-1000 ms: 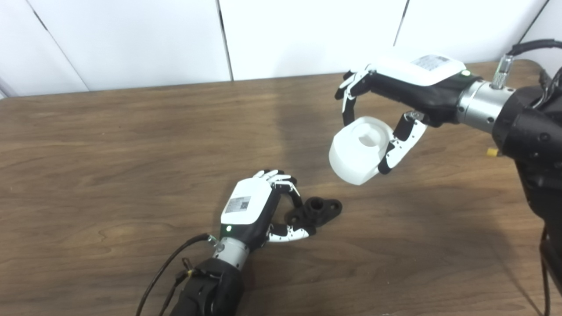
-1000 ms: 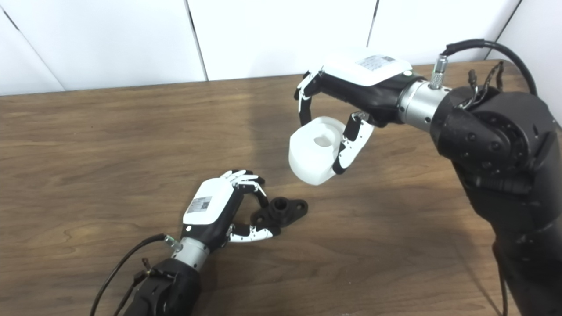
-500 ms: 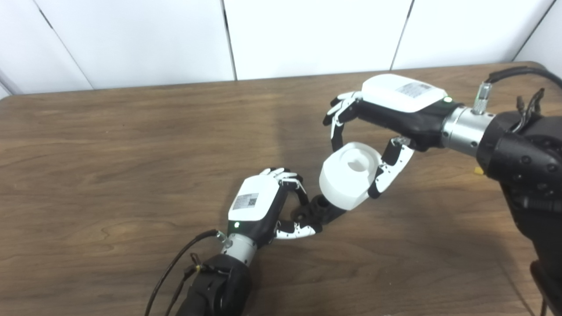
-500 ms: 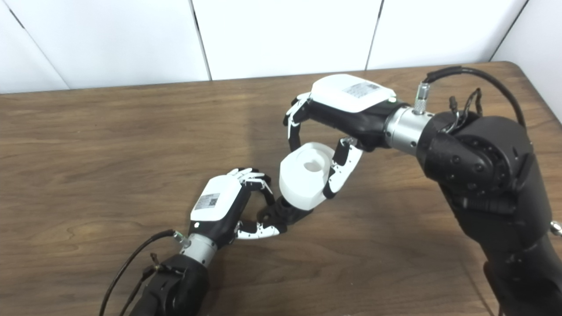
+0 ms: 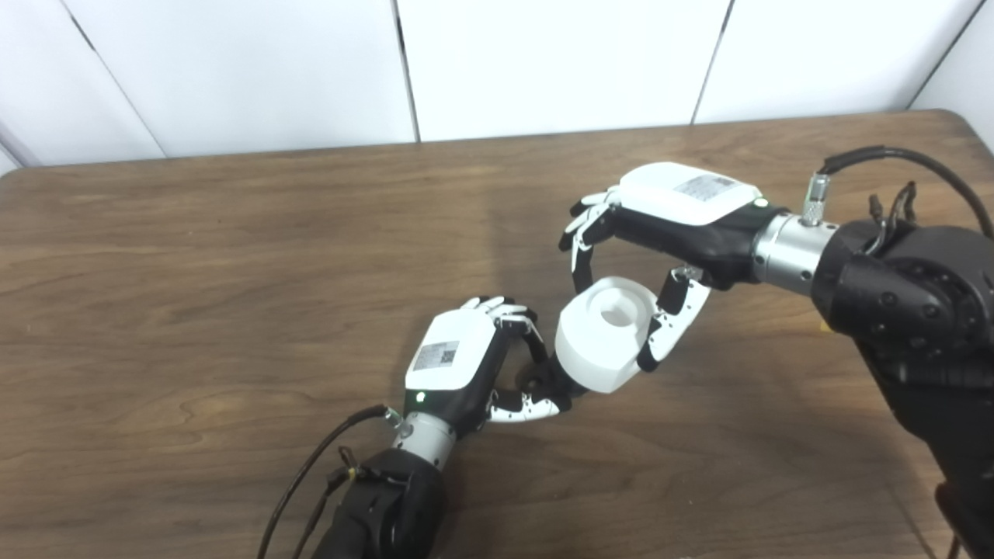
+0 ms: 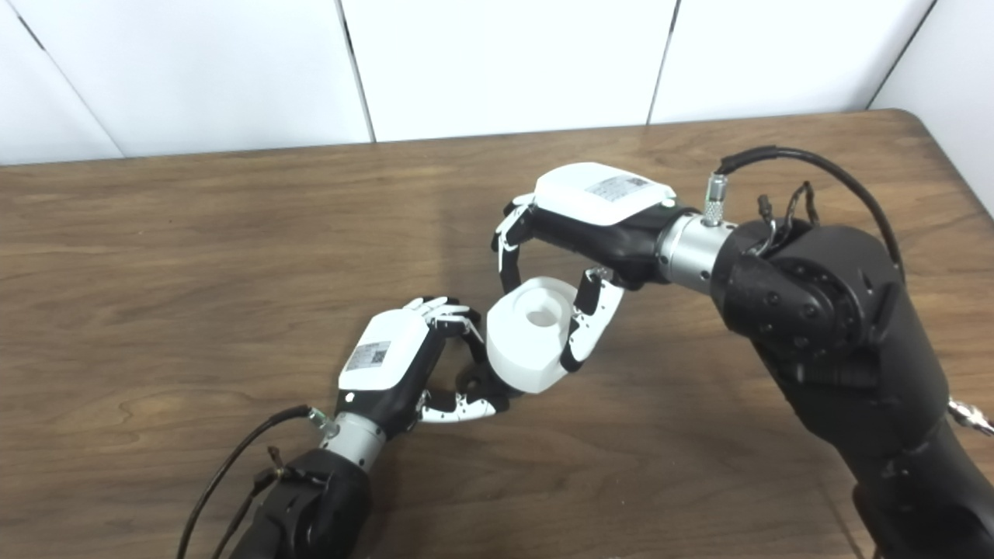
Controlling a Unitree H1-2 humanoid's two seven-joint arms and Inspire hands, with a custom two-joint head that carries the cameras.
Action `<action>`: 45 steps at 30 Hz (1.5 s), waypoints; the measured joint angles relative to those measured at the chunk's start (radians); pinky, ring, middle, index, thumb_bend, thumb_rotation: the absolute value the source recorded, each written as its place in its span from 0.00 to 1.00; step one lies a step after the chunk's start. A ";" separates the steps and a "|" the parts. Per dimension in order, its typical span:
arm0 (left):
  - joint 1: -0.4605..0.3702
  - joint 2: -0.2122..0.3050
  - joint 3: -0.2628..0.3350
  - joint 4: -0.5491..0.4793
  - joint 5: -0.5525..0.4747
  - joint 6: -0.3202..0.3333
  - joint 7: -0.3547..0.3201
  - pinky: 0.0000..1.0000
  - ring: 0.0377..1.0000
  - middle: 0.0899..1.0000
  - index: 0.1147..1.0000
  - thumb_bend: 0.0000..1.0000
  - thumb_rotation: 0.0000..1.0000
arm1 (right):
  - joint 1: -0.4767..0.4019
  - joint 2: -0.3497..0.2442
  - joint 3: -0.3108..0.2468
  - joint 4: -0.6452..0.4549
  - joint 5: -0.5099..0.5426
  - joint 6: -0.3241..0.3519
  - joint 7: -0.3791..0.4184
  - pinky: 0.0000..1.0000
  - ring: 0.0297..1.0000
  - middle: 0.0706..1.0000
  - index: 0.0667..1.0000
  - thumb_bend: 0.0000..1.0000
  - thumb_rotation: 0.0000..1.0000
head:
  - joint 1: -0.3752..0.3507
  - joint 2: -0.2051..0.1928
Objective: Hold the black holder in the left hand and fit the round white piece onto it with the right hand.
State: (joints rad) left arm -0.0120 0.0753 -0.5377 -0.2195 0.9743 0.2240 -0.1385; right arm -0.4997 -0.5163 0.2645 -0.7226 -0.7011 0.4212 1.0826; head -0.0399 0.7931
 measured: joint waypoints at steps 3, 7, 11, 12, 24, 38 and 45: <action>0.000 0.000 -0.001 0.000 0.001 0.001 0.000 0.91 0.87 0.77 0.42 0.52 0.06 | 0.000 0.000 0.007 0.003 -0.006 -0.004 -0.014 0.94 0.91 0.79 0.45 0.52 0.14 | 0.002 0.005; -0.001 -0.002 -0.002 0.000 0.004 0.002 0.000 0.91 0.87 0.76 0.42 0.52 0.06 | 0.000 0.001 0.024 0.017 -0.014 -0.014 -0.025 0.94 0.93 0.79 0.45 0.52 0.14 | 0.003 0.008; -0.001 -0.004 -0.003 0.000 0.009 0.005 -0.001 0.91 0.87 0.77 0.42 0.52 0.06 | 0.000 0.011 0.033 0.035 -0.016 -0.023 -0.031 0.94 0.93 0.79 0.45 0.52 0.14 | 0.009 0.011; -0.001 -0.006 -0.004 -0.001 0.010 0.006 -0.002 0.91 0.87 0.77 0.42 0.52 0.06 | 0.000 0.013 0.034 0.036 -0.017 -0.025 -0.033 0.94 0.93 0.79 0.45 0.52 0.14 | 0.015 0.015; -0.006 -0.013 -0.011 -0.002 0.023 0.023 -0.014 0.91 0.87 0.77 0.42 0.52 0.06 | 0.000 0.015 0.049 0.048 -0.026 -0.051 -0.048 0.86 0.91 0.78 0.45 0.52 0.14 | 0.032 0.020; -0.009 -0.018 -0.013 -0.003 0.032 0.031 -0.022 0.91 0.87 0.77 0.42 0.52 0.06 | 0.024 0.030 0.071 0.059 -0.044 -0.085 -0.074 0.86 0.92 0.79 0.45 0.53 0.14 | 0.031 0.021; -0.009 -0.020 -0.013 -0.003 0.032 0.035 -0.022 0.91 0.87 0.77 0.42 0.52 0.06 | 0.032 0.048 0.079 0.075 -0.063 -0.103 -0.100 0.86 0.92 0.79 0.45 0.53 0.14 | 0.031 0.018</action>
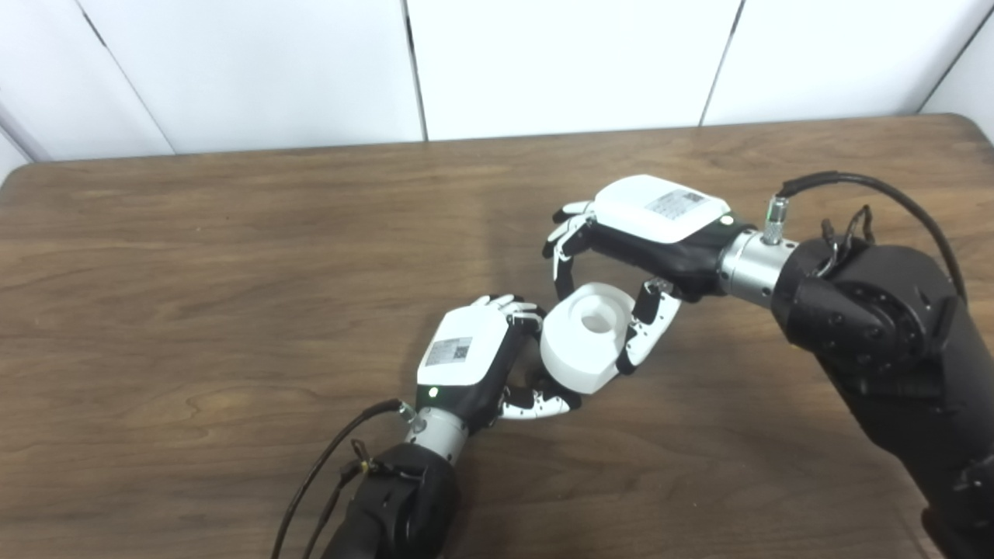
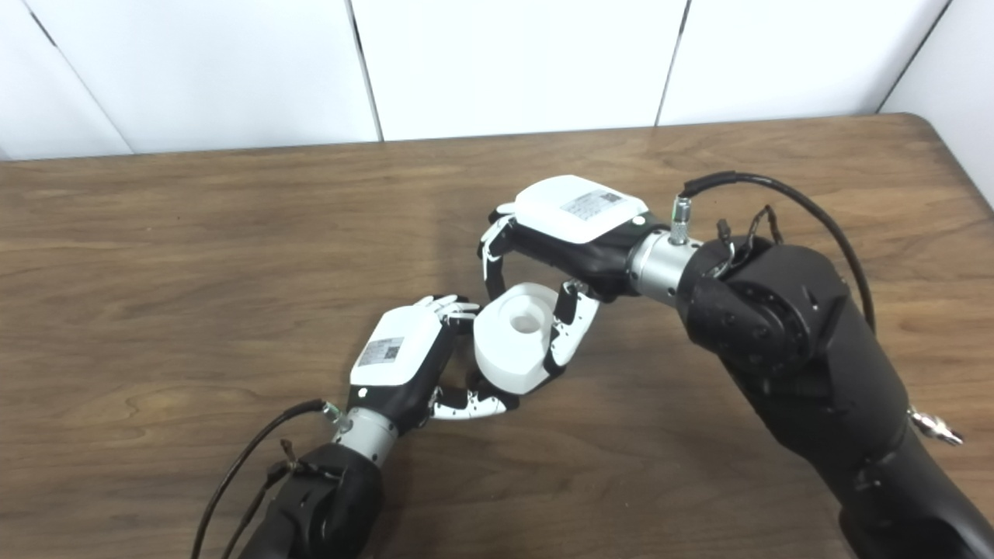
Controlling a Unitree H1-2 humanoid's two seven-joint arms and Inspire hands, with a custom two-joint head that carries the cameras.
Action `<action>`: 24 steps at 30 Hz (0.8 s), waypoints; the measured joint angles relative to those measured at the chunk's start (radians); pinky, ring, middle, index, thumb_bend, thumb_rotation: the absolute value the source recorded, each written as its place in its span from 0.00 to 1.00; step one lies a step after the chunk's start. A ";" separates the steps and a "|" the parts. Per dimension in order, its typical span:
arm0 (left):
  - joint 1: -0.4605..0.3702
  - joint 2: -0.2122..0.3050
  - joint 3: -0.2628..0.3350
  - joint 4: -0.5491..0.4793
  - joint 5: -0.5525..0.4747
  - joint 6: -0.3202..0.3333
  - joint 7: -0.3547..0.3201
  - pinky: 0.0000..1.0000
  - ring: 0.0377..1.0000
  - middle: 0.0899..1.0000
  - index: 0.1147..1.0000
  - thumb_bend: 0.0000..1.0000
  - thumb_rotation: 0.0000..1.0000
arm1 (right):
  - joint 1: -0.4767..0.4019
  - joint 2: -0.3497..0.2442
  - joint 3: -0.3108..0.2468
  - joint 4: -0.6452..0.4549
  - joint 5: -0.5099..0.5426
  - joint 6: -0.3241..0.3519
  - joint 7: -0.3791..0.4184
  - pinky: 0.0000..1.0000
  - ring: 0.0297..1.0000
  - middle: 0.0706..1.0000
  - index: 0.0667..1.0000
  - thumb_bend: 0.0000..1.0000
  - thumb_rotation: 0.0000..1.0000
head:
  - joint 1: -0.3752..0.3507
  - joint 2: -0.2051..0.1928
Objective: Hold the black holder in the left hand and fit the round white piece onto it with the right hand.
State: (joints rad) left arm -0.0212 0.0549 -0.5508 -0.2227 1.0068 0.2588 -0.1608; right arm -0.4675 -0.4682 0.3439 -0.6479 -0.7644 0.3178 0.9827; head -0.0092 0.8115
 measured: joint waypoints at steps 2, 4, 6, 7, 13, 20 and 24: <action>0.000 -0.001 0.000 0.000 0.000 0.000 0.000 0.91 0.87 0.77 0.42 0.52 0.06 | 0.007 0.001 0.001 0.003 -0.007 -0.001 0.000 0.85 0.92 0.79 0.45 0.53 0.14 | 0.000 0.000; 0.000 -0.001 0.000 0.000 0.000 0.000 0.000 0.91 0.87 0.77 0.42 0.52 0.06 | 0.011 0.001 0.001 0.005 -0.010 -0.002 0.000 0.85 0.92 0.79 0.45 0.53 0.14 | -0.002 0.003; 0.000 -0.001 -0.001 0.000 0.000 0.000 0.000 0.90 0.87 0.77 0.42 0.52 0.06 | 0.011 0.001 0.001 0.007 -0.010 -0.005 0.000 0.85 0.92 0.79 0.45 0.53 0.14 | -0.002 0.003; 0.000 -0.001 -0.001 0.000 0.000 -0.001 0.001 0.90 0.86 0.76 0.42 0.52 0.06 | 0.011 0.001 0.001 0.008 -0.010 -0.007 0.000 0.85 0.92 0.79 0.45 0.53 0.14 | 0.000 0.005; 0.000 -0.001 -0.001 0.000 0.001 -0.003 0.001 0.90 0.86 0.77 0.42 0.52 0.06 | 0.011 0.006 0.001 0.025 -0.014 -0.009 0.000 0.85 0.92 0.79 0.45 0.53 0.14 | 0.000 0.005; 0.000 -0.006 -0.001 0.000 0.003 0.000 0.000 0.91 0.87 0.77 0.42 0.52 0.06 | 0.012 0.007 0.003 0.025 -0.015 -0.010 0.000 0.86 0.91 0.79 0.44 0.53 0.14 | -0.002 0.011; 0.001 -0.006 -0.002 0.000 0.003 0.000 0.000 0.90 0.87 0.77 0.42 0.52 0.06 | 0.013 0.007 0.004 0.025 -0.018 -0.010 -0.002 0.85 0.91 0.79 0.44 0.53 0.14 | -0.003 0.012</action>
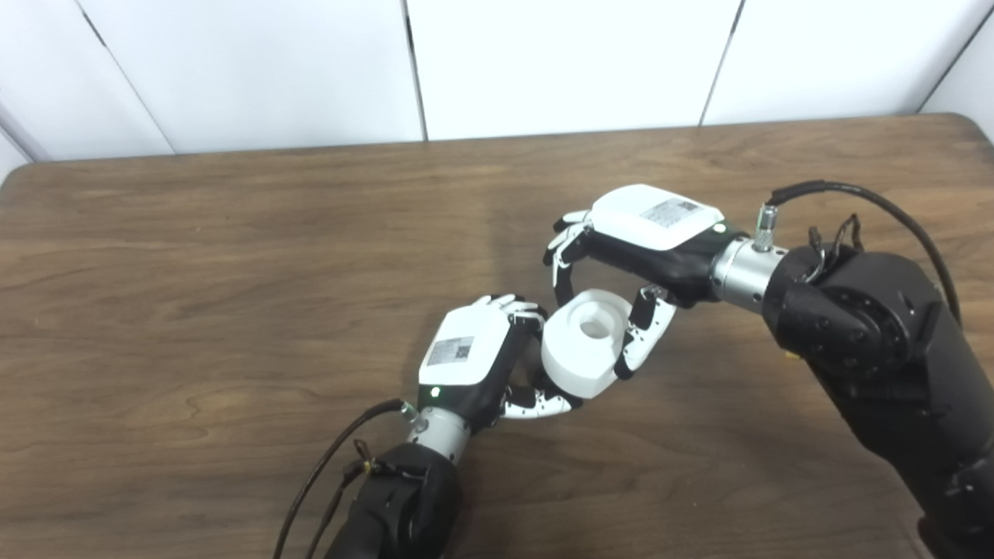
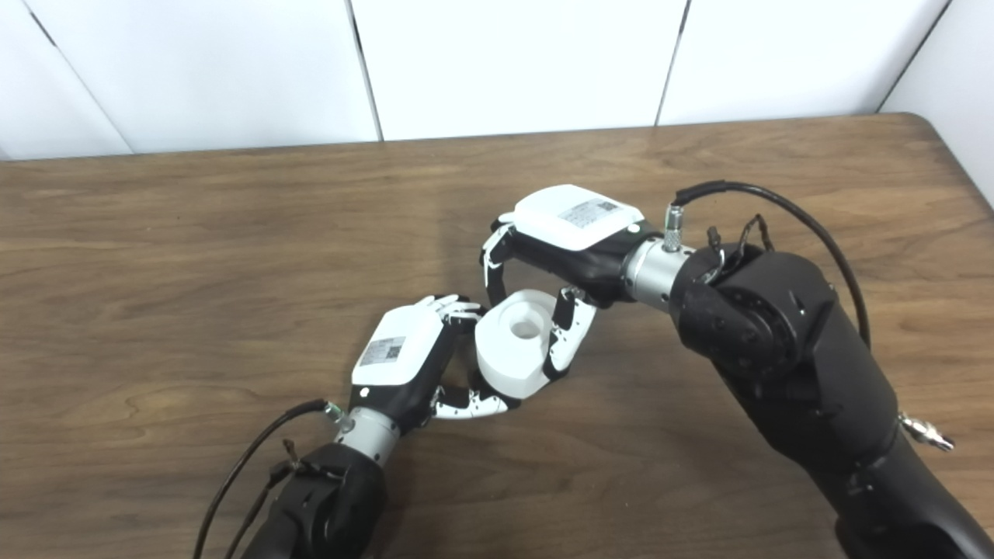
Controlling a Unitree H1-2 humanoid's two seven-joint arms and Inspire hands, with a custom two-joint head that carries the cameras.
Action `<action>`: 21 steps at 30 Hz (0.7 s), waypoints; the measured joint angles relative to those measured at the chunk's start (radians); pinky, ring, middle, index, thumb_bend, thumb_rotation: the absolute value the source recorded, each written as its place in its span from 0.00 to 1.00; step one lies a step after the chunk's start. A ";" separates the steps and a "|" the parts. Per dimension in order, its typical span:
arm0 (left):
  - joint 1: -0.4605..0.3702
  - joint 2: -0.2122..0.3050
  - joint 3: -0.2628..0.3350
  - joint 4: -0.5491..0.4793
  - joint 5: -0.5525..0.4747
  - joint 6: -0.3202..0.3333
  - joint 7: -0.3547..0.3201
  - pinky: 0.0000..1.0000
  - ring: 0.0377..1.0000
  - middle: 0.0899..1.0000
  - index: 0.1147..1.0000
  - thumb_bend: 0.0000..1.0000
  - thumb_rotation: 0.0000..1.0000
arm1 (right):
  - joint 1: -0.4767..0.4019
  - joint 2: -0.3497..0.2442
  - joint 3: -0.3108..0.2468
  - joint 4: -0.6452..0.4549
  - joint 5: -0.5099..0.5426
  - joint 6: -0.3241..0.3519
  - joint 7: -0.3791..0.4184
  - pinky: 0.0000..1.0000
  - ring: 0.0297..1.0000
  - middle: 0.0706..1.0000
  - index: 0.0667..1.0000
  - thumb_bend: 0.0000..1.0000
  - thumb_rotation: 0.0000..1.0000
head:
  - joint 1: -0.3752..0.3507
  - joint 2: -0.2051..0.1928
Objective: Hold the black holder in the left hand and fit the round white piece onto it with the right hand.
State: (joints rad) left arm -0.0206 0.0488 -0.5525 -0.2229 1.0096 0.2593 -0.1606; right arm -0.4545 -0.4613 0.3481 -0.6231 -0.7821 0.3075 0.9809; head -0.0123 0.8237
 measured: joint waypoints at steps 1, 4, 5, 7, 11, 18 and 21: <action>0.000 0.000 0.000 0.000 0.000 0.000 0.000 0.90 0.87 0.77 0.42 0.52 0.06 | 0.000 0.000 0.001 0.000 -0.001 0.000 -0.001 0.85 0.91 0.79 0.44 0.53 0.14 | 0.000 0.000; 0.000 0.000 0.000 0.000 0.000 0.000 -0.001 0.91 0.87 0.77 0.42 0.52 0.06 | 0.001 0.002 0.004 0.000 -0.009 0.000 -0.003 0.84 0.91 0.79 0.44 0.53 0.14 | 0.000 0.002; 0.000 0.000 0.000 0.000 0.000 0.000 -0.001 0.91 0.87 0.77 0.42 0.52 0.06 | 0.002 0.003 0.004 0.000 -0.012 0.000 -0.004 0.84 0.91 0.79 0.44 0.53 0.14 | 0.000 0.002; 0.000 0.000 0.000 -0.001 0.000 0.000 -0.001 0.90 0.86 0.77 0.42 0.52 0.06 | 0.007 0.006 0.004 0.000 -0.016 -0.001 -0.012 0.84 0.91 0.79 0.44 0.53 0.14 | 0.000 0.003; 0.000 -0.001 0.000 -0.001 0.000 0.000 -0.001 0.90 0.86 0.76 0.42 0.52 0.06 | 0.013 0.008 0.003 0.001 -0.017 -0.002 -0.023 0.84 0.92 0.80 0.45 0.52 0.14 | 0.000 0.003; 0.000 -0.001 0.000 -0.004 -0.001 0.001 -0.005 0.91 0.87 0.77 0.42 0.52 0.06 | 0.015 0.010 0.003 0.003 -0.016 -0.002 -0.029 0.85 0.92 0.80 0.44 0.52 0.14 | 0.000 0.011; 0.000 -0.001 0.000 -0.008 0.000 0.004 -0.010 0.90 0.87 0.77 0.42 0.52 0.06 | 0.016 0.012 0.003 0.003 -0.017 -0.002 -0.030 0.86 0.93 0.80 0.44 0.52 0.14 | 0.000 0.011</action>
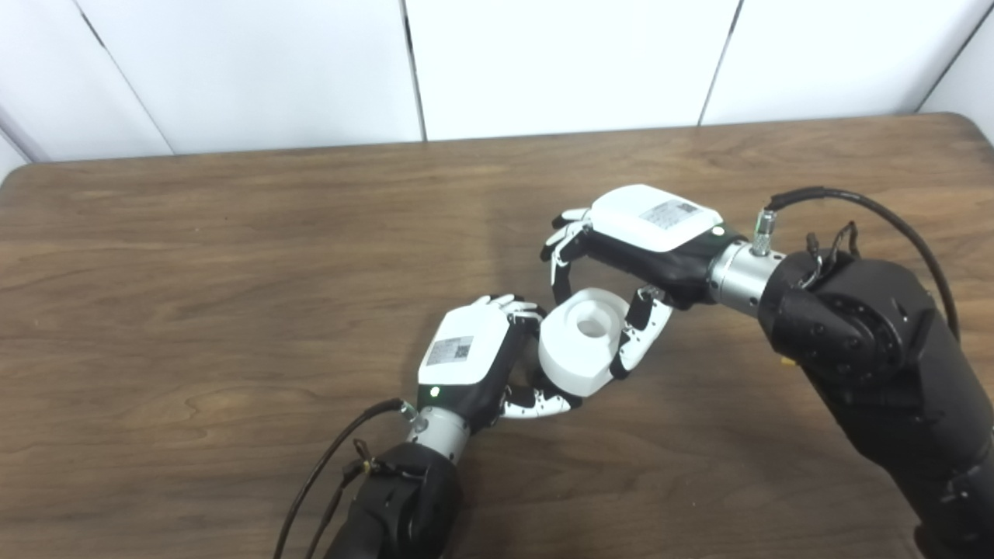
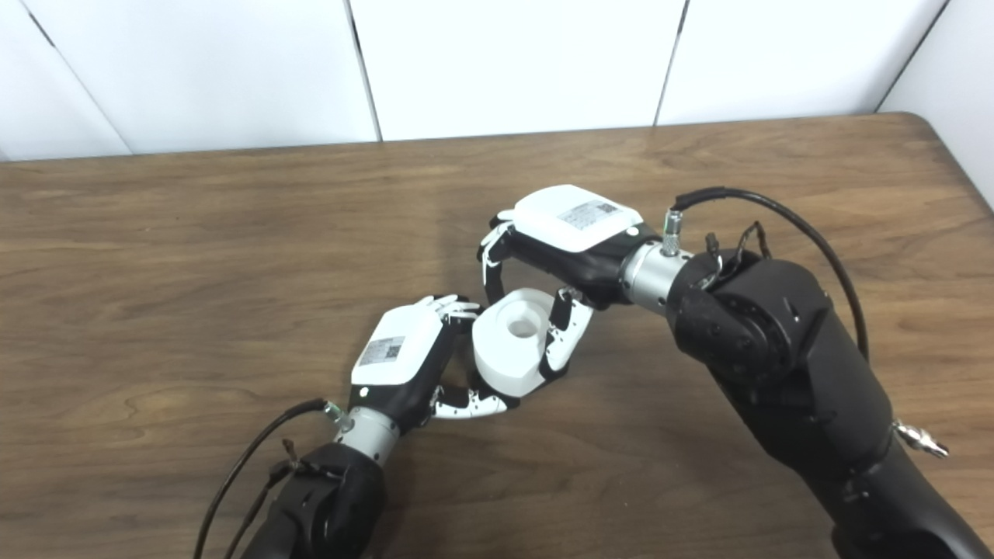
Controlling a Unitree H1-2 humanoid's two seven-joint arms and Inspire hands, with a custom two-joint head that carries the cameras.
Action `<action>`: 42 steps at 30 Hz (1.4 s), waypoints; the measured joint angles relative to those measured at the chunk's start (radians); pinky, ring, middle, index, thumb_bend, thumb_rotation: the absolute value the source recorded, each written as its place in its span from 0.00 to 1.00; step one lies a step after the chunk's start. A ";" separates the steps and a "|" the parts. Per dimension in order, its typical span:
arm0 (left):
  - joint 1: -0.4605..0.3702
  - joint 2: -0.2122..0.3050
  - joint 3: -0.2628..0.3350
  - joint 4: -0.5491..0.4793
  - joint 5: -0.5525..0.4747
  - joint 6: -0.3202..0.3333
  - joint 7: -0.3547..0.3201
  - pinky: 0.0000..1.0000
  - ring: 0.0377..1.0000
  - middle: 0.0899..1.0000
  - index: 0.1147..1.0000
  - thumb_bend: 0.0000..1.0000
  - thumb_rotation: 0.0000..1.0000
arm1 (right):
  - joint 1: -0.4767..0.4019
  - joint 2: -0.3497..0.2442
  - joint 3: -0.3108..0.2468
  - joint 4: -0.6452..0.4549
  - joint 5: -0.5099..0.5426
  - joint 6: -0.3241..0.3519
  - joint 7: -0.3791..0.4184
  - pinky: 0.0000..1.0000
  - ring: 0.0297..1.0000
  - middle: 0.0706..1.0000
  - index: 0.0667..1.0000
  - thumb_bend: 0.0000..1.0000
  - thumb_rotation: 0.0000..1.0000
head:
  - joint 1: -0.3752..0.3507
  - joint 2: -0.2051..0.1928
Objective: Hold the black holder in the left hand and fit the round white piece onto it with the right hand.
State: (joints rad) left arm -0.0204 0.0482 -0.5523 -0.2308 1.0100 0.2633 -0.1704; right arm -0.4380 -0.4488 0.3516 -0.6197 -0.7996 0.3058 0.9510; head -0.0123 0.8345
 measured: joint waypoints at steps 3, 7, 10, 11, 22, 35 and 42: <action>0.000 0.000 0.000 -0.001 0.000 0.000 0.000 0.90 0.86 0.77 0.42 0.52 0.06 | 0.002 0.002 0.000 0.000 -0.001 0.000 -0.001 0.86 0.93 0.80 0.44 0.52 0.14 | 0.000 0.003; 0.000 0.000 0.000 -0.003 0.000 0.000 -0.001 0.90 0.86 0.77 0.42 0.52 0.06 | 0.003 0.002 0.000 0.000 -0.002 0.000 -0.001 0.85 0.92 0.81 0.44 0.52 0.14 | -0.003 0.008; 0.000 0.000 0.000 -0.005 0.000 0.001 -0.004 0.90 0.86 0.77 0.42 0.52 0.06 | 0.003 0.002 0.001 0.001 -0.002 0.000 -0.001 0.84 0.92 0.81 0.44 0.53 0.14 | -0.003 0.011; 0.000 0.000 0.000 -0.005 0.000 0.001 -0.004 0.90 0.86 0.77 0.42 0.52 0.06 | 0.003 0.002 0.001 0.001 -0.002 0.000 -0.001 0.84 0.92 0.81 0.44 0.53 0.14 | -0.003 0.011; 0.000 0.000 0.000 -0.011 0.002 0.006 -0.015 0.91 0.87 0.77 0.42 0.52 0.06 | 0.004 0.002 0.008 0.007 -0.004 -0.005 -0.009 0.81 0.91 0.80 0.45 0.53 0.14 | -0.008 0.017; 0.000 0.000 0.002 -0.024 0.009 0.018 -0.041 0.91 0.87 0.77 0.42 0.52 0.06 | 0.029 0.001 0.011 0.013 -0.003 -0.025 -0.052 0.81 0.91 0.80 0.45 0.52 0.14 | -0.017 0.031; 0.000 0.000 0.002 -0.025 0.009 0.020 -0.044 0.91 0.87 0.77 0.42 0.52 0.06 | 0.033 0.002 0.013 0.025 -0.003 -0.025 -0.068 0.82 0.91 0.80 0.45 0.52 0.14 | -0.020 0.034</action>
State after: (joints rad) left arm -0.0205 0.0479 -0.5505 -0.2559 1.0187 0.2832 -0.2144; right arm -0.4051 -0.4467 0.3648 -0.5942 -0.8025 0.2809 0.8829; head -0.0322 0.8682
